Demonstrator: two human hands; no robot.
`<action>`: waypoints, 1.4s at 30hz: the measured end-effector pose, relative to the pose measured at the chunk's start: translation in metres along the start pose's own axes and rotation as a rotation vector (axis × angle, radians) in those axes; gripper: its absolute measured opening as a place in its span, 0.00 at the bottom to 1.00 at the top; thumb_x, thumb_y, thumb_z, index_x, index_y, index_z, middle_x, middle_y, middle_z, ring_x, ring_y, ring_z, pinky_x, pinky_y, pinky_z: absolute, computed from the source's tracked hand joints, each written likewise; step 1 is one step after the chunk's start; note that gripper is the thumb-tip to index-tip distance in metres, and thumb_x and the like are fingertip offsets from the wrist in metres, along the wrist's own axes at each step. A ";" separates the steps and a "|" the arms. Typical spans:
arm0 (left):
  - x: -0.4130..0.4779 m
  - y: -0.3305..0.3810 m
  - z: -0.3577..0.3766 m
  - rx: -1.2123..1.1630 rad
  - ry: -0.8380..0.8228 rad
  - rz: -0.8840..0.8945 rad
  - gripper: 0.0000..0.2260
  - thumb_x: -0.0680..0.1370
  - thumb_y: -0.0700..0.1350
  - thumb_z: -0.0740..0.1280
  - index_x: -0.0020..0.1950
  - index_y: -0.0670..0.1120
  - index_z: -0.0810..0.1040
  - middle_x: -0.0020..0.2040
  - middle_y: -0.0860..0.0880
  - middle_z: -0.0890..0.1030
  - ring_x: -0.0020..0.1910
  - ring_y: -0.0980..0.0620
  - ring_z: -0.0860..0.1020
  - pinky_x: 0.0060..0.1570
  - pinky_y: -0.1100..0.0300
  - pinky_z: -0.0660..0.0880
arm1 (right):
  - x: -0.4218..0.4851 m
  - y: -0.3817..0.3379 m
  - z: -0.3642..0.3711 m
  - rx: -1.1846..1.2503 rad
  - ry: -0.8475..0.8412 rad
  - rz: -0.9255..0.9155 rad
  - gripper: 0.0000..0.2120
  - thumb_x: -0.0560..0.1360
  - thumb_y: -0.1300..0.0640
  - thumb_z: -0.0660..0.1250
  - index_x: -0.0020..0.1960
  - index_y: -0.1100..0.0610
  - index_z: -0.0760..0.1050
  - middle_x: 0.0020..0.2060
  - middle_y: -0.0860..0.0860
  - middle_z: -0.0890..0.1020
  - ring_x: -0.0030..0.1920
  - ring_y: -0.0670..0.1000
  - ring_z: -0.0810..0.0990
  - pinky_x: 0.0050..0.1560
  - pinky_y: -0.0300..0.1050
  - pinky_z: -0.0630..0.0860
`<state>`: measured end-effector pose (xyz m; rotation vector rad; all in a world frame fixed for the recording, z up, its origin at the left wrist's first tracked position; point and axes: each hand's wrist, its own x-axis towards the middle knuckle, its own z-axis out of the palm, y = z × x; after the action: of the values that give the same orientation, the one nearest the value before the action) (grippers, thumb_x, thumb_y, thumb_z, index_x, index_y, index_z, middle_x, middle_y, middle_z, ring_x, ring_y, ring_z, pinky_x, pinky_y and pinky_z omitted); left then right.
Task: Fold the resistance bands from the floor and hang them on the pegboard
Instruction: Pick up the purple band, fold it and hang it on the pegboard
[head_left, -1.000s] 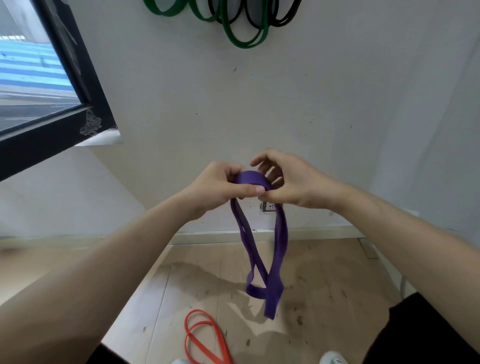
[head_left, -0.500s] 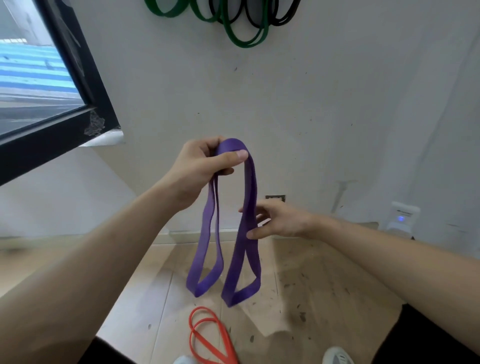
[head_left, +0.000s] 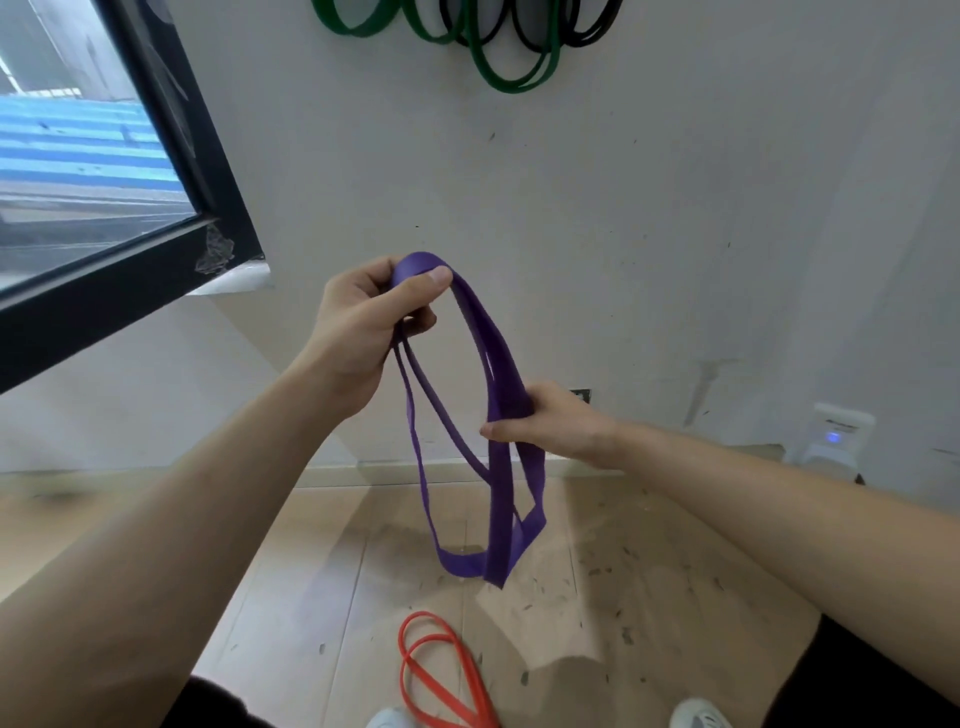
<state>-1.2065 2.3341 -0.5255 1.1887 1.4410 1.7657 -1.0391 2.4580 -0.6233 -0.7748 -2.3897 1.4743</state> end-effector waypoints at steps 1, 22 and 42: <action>0.000 -0.001 -0.004 0.000 0.012 -0.009 0.08 0.73 0.47 0.74 0.48 0.44 0.82 0.37 0.52 0.76 0.37 0.53 0.75 0.49 0.58 0.77 | 0.000 0.000 -0.004 0.013 0.009 0.010 0.12 0.75 0.54 0.74 0.53 0.61 0.79 0.48 0.61 0.84 0.46 0.54 0.84 0.54 0.57 0.81; 0.000 -0.052 -0.010 0.427 -0.317 -0.323 0.11 0.71 0.38 0.78 0.53 0.43 0.84 0.46 0.41 0.86 0.45 0.46 0.83 0.55 0.53 0.80 | -0.027 -0.046 -0.086 0.120 0.260 -0.254 0.07 0.78 0.63 0.69 0.54 0.58 0.73 0.46 0.58 0.86 0.43 0.57 0.86 0.52 0.56 0.81; -0.011 -0.034 0.031 0.107 -0.151 -0.114 0.12 0.69 0.46 0.76 0.49 0.43 0.82 0.35 0.55 0.81 0.35 0.58 0.77 0.47 0.57 0.74 | -0.026 0.001 -0.040 0.031 -0.209 0.015 0.15 0.72 0.58 0.77 0.56 0.57 0.79 0.49 0.51 0.84 0.53 0.50 0.84 0.58 0.46 0.79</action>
<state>-1.1777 2.3482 -0.5607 1.2405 1.4974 1.5066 -0.9995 2.4747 -0.6032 -0.6622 -2.5072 1.6686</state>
